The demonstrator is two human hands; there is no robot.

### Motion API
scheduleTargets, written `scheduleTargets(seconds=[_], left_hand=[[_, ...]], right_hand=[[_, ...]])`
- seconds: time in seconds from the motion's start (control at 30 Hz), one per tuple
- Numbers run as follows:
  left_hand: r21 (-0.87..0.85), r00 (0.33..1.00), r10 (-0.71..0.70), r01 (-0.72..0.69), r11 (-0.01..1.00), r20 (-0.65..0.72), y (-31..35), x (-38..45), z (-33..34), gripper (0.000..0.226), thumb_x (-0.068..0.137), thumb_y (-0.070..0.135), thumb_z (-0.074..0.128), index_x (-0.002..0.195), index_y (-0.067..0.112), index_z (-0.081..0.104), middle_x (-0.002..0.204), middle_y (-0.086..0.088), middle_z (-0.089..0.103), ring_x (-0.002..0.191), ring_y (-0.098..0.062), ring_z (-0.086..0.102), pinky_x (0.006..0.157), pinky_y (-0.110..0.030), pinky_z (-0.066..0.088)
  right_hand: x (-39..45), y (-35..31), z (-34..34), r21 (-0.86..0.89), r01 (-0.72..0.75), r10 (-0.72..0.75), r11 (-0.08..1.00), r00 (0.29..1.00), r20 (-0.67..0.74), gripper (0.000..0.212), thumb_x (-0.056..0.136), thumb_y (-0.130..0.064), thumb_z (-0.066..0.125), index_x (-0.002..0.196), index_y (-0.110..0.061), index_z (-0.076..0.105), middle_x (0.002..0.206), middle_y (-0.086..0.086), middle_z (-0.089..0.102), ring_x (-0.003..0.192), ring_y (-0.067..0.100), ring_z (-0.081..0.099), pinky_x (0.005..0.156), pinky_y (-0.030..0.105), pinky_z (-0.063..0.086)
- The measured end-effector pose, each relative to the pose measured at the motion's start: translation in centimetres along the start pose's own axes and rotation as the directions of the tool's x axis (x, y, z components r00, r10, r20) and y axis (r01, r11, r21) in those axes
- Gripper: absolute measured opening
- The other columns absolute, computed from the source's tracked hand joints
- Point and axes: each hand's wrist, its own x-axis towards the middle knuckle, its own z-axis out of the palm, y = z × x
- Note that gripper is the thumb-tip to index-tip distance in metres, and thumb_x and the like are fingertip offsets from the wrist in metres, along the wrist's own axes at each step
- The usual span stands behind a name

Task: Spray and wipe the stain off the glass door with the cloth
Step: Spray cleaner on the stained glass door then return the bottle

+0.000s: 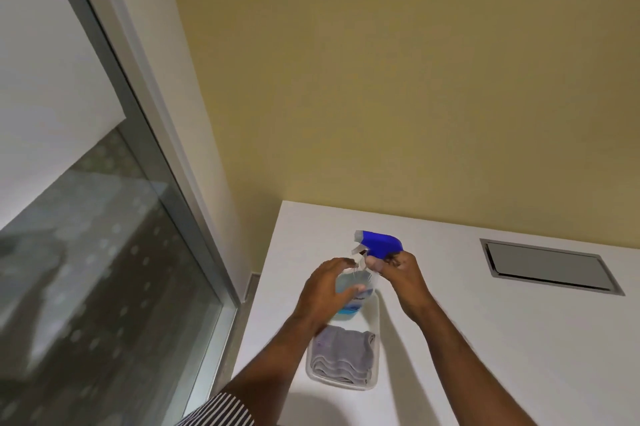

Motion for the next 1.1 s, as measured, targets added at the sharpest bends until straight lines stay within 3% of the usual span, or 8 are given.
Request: scheduleTargets(seconds=[0.1,0.23,0.33,0.5,0.6,0.77,0.93,1.1], left_hand=[[-0.145,0.995,0.059,-0.069,0.987,-0.076,1.5,-1.6,-1.0,0.065,0.075,0.063,0.079,0.132,0.041,0.056,0.132,0.022,0.062,0.120,-0.005,0.061,0.095,-0.017,0.053],[-0.338,0.983,0.078,-0.131,0.932,-0.166,4.0,-3.4,-1.8,0.043,0.070,0.051,0.087,0.106,0.042,0.066,0.113,0.011,0.071,0.109,-0.014,0.068,0.089,-0.029,0.063],[-0.416,0.972,0.093,-0.177,0.892,-0.215,6.2,-5.1,-2.2,0.042,0.065,0.053,0.085,0.100,0.037,0.069,0.106,0.010,0.071,0.102,-0.012,0.067,0.082,-0.023,0.061],[-0.506,0.977,0.086,-0.176,0.844,-0.196,8.6,-8.4,-3.0,0.025,0.084,0.013,0.082,0.102,0.028,0.073,0.100,0.013,0.075,0.098,-0.010,0.073,0.079,-0.022,0.061],[-0.561,0.978,0.071,-0.171,0.810,-0.195,9.3,-10.5,-3.3,0.022,0.088,0.006,0.076,0.110,0.009,0.074,0.106,0.001,0.077,0.096,-0.014,0.075,0.078,-0.024,0.062],[-0.617,0.975,0.043,-0.171,0.768,-0.218,9.5,-14.4,-4.3,0.024,0.086,0.020,0.080,0.109,0.012,0.078,0.111,0.001,0.079,0.102,-0.018,0.076,0.081,-0.025,0.062],[-0.669,0.942,-0.018,-0.225,0.709,-0.336,7.7,-19.0,-6.1,0.064,0.049,0.069,0.091,0.097,0.027,0.083,0.105,0.002,0.082,0.098,-0.016,0.076,0.086,-0.027,0.061],[-0.688,0.896,-0.084,-0.272,0.672,-0.436,4.5,-24.6,-7.8,0.080,0.050,0.065,0.094,0.106,0.010,0.079,0.104,-0.011,0.078,0.093,-0.027,0.072,0.084,-0.035,0.058]], right_hand=[[-1.0,-2.5,-0.4,0.061,0.073,-0.073,0.995,0.997,0.004,0.034,0.068,-0.044,0.081,0.095,-0.023,0.080,0.091,0.000,0.080,0.088,0.012,0.074,0.083,0.026,0.059],[-2.6,-5.6,-0.7,0.125,0.191,-0.195,0.974,0.981,0.021,0.043,0.077,-0.041,0.079,0.112,-0.016,0.077,0.113,0.018,0.077,0.110,0.037,0.072,0.100,0.053,0.055],[-4.1,-8.3,-0.5,0.200,0.252,-0.262,0.947,0.965,0.025,0.040,0.083,-0.035,0.079,0.117,-0.015,0.073,0.120,0.014,0.077,0.109,0.038,0.075,0.099,0.046,0.058],[-6.2,-12.2,-0.1,0.257,0.307,-0.337,0.916,0.938,0.080,0.023,0.087,-0.027,0.070,0.108,-0.019,0.076,0.112,0.010,0.078,0.097,0.039,0.078,0.088,0.043,0.063],[-7.0,-13.6,0.3,0.319,0.307,-0.378,0.897,0.907,0.188,0.029,0.092,-0.021,0.064,0.119,-0.014,0.070,0.127,0.020,0.072,0.103,0.046,0.074,0.086,0.045,0.062],[-9.4,-15.3,2.8,0.383,0.261,-0.426,0.886,0.785,0.449,0.038,0.092,-0.025,0.068,0.129,-0.021,0.069,0.128,0.018,0.071,0.098,0.039,0.075,0.082,0.039,0.063],[-11.6,-14.7,7.1,0.389,0.109,-0.361,0.915,0.654,0.665,0.039,0.088,-0.024,0.071,0.125,-0.017,0.065,0.100,0.017,0.070,0.080,0.029,0.073,0.078,0.035,0.062],[-14.3,-13.5,13.1,0.328,0.089,-0.313,0.941,0.599,0.737,0.039,0.082,-0.026,0.077,0.119,-0.020,0.066,0.073,0.006,0.060,0.065,0.019,0.060,0.068,0.035,0.055]])
